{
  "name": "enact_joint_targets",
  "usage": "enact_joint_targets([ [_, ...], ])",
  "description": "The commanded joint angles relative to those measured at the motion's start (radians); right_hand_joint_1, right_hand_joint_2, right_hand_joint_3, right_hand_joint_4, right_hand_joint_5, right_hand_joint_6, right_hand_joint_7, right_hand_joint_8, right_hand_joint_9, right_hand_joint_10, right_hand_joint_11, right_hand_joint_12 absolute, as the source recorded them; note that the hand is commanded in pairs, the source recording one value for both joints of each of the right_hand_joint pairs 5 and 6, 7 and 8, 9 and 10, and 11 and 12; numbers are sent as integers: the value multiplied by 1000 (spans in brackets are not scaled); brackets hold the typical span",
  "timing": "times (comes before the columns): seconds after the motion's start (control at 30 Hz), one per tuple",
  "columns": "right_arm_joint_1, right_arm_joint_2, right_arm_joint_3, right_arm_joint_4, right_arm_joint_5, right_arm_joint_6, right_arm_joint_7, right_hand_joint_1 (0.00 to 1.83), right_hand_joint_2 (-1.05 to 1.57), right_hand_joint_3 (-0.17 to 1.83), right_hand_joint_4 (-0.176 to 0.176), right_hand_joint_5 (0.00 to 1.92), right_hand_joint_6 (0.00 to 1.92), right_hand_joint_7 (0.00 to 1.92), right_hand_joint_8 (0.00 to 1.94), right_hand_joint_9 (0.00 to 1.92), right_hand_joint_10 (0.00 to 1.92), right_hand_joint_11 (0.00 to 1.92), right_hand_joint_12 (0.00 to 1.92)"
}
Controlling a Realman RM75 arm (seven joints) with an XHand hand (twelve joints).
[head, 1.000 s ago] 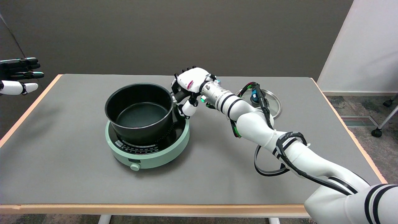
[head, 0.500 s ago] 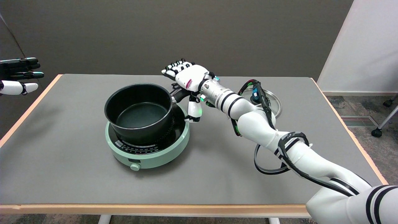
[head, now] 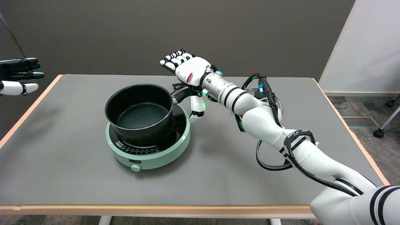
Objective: Place the pot onto the induction cooker.
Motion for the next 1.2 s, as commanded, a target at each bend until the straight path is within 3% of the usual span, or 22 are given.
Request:
enact_joint_targets([
  [0.03,-33,61,117,223,-11,-84,3,1092,-591,1044,14,37,37,37,37,37,37,37,37],
  [0.3,-143,112,290,433,-2,-121,7,1092,-635,1019,33,19,19,19,19,19,19,19,19],
  [0.33,-162,117,314,455,-1,-122,7,1088,-636,1017,119,18,18,18,18,18,18,18,18],
  [0.37,-178,122,336,471,-1,-122,7,1087,-638,1017,176,18,18,18,18,18,18,18,18],
  [0.7,-353,147,585,540,160,-61,6,1076,-667,1046,176,16,16,16,16,16,16,16,16],
  [1.2,-366,229,678,446,168,-45,7,1077,-694,1073,176,22,22,22,22,22,22,22,22],
])
